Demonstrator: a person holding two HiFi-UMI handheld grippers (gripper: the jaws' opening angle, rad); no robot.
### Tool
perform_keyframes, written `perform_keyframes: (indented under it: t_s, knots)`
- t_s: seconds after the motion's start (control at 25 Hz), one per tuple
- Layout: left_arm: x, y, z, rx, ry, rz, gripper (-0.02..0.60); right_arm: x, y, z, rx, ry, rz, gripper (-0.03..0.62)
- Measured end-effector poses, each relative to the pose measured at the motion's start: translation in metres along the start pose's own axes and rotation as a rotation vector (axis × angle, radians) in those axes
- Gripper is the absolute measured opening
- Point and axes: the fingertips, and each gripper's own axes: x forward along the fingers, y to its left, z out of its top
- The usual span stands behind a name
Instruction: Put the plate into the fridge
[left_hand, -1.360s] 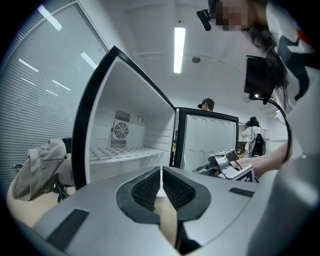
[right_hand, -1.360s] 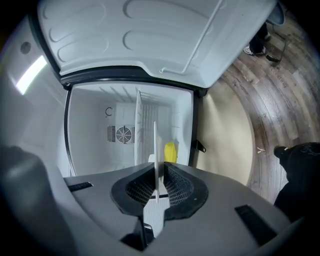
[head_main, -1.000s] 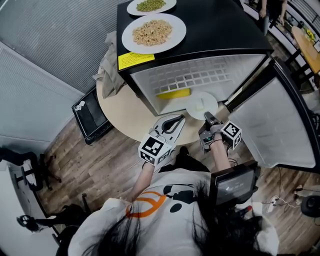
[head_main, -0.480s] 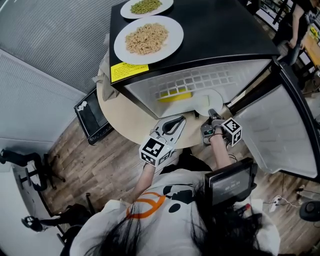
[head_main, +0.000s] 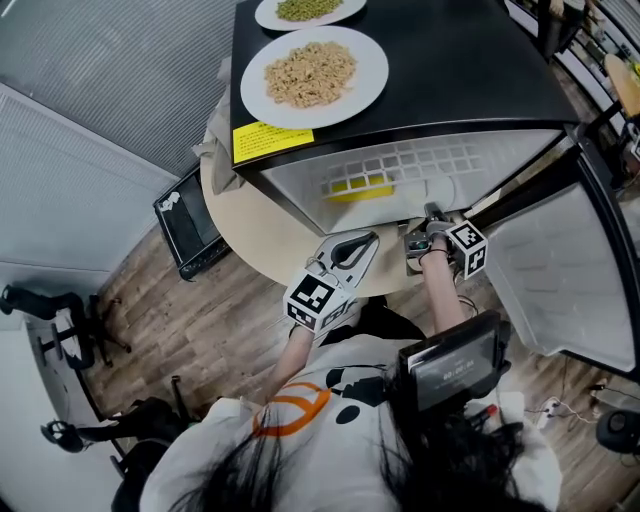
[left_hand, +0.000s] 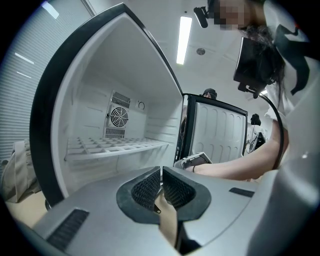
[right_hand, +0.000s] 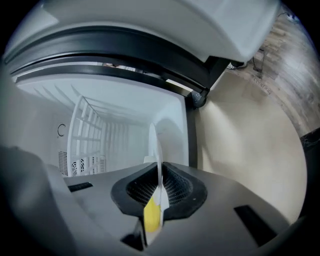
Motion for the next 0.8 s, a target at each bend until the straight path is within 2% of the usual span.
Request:
perform_keyframes:
  t_s: [0.2, 0.4, 0.56, 0.8]
  knots:
    - [-0.002, 0.004, -0.001, -0.003, 0.003, 0.006, 0.012, 0.016, 0.015, 0.006, -0.048, -0.007, 0.015, 0.029]
    - [-0.004, 0.009, -0.001, -0.015, 0.002, 0.012, 0.012, 0.022, 0.025, -0.006, -0.169, 0.098, 0.056, 0.042]
    - [-0.003, 0.01, -0.001, -0.02, 0.002, 0.006, 0.012, 0.022, 0.022, -0.015, -0.218, 0.164, 0.049, 0.15]
    - [-0.005, 0.009, -0.003, -0.024, 0.007, 0.003, 0.012, 0.018, 0.024, -0.033, -0.242, 0.227, 0.055, 0.207]
